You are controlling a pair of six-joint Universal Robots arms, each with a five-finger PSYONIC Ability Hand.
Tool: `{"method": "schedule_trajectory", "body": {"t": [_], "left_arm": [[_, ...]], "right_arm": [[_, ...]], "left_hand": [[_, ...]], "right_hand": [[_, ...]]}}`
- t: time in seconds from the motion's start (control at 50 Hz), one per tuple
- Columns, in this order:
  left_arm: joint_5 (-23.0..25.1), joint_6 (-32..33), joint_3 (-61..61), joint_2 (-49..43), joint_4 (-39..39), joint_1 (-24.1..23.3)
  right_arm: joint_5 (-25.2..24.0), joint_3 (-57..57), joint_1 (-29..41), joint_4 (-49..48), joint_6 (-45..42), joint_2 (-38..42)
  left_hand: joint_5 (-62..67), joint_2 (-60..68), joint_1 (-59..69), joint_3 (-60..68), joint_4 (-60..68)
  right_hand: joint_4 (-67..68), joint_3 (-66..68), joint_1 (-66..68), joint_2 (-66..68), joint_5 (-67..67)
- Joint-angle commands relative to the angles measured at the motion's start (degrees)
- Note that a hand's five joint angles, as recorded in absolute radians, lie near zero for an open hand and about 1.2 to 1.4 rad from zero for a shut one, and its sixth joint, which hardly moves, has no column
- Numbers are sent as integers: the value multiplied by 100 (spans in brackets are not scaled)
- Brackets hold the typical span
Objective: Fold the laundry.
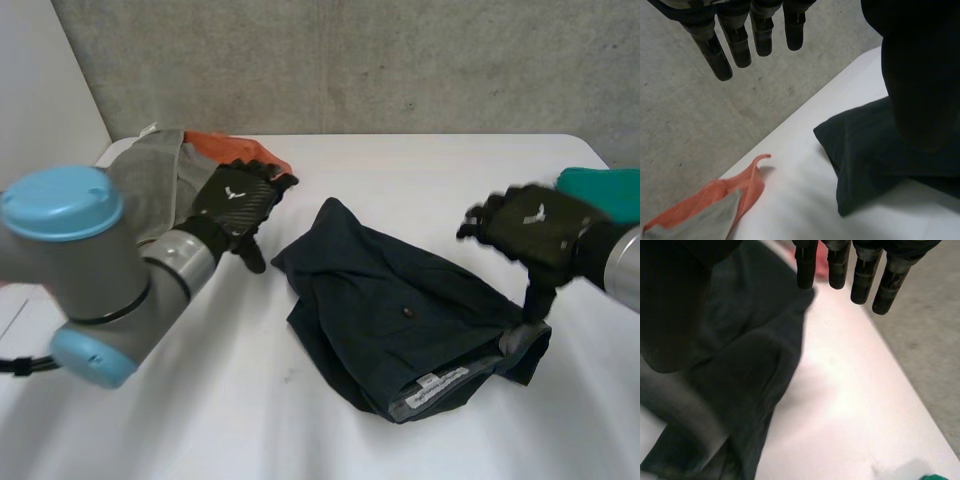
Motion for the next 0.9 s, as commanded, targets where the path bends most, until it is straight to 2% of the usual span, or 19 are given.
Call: {"method": "schedule_trajectory", "body": {"t": [0.02,0.1,0.22,0.36,0.44,0.56,0.64,0.66,0.7,0.74,0.9], "left_arm": [[61,25,976,-882,-355,-118],[333,69,1284,-1189,-602,-109],[956,498,1574,-1444,-795,-118],[1045,631,1671,-1647,-901,-144],[1054,631,1697,-1761,-927,-153],[975,631,1820,-1902,-883,-197],[940,631,1978,-1990,-883,-197],[914,631,2013,-2016,-874,-197],[808,631,2101,-2069,-874,-197],[729,631,2172,-2095,-866,-206],[273,622,2786,-2253,-620,-215]], "right_arm": [[-14,-411,-11,-86,1228,25],[38,-446,-29,-95,1280,183],[205,-595,67,72,1395,947],[249,-674,358,415,1263,1431],[302,-674,419,441,1088,1554],[539,-692,683,319,815,1800],[811,-771,771,20,780,2055],[873,-815,823,-102,771,2151],[882,-867,841,-209,771,2266],[917,-1025,850,-323,762,2458],[1066,-1921,850,-499,788,3013]], "left_hand": [[51,108,207,80,125],[101,159,258,130,175],[252,310,409,281,326],[706,764,863,735,780],[1663,1721,1820,1692,1738],[3749,3807,3905,3778,3823],[5112,5170,5269,5141,5186],[5297,5355,5454,5326,5371],[5785,5843,5942,5814,5859],[6122,6179,6278,6151,6196],[6627,6685,6784,6656,6702]], "right_hand": [[-336,-207,-158,-259,-370],[-336,-207,-158,-259,-370],[-336,-207,-158,-259,-370],[-336,-207,-158,-259,-370],[-336,-207,-158,-259,-370],[-229,-100,-51,-152,-263],[1668,1797,1847,1745,1634],[3023,3152,3201,3100,2989],[4542,4671,4721,4619,4508],[6652,6782,6831,6729,6618],[6664,6793,6842,6741,6630]]}}
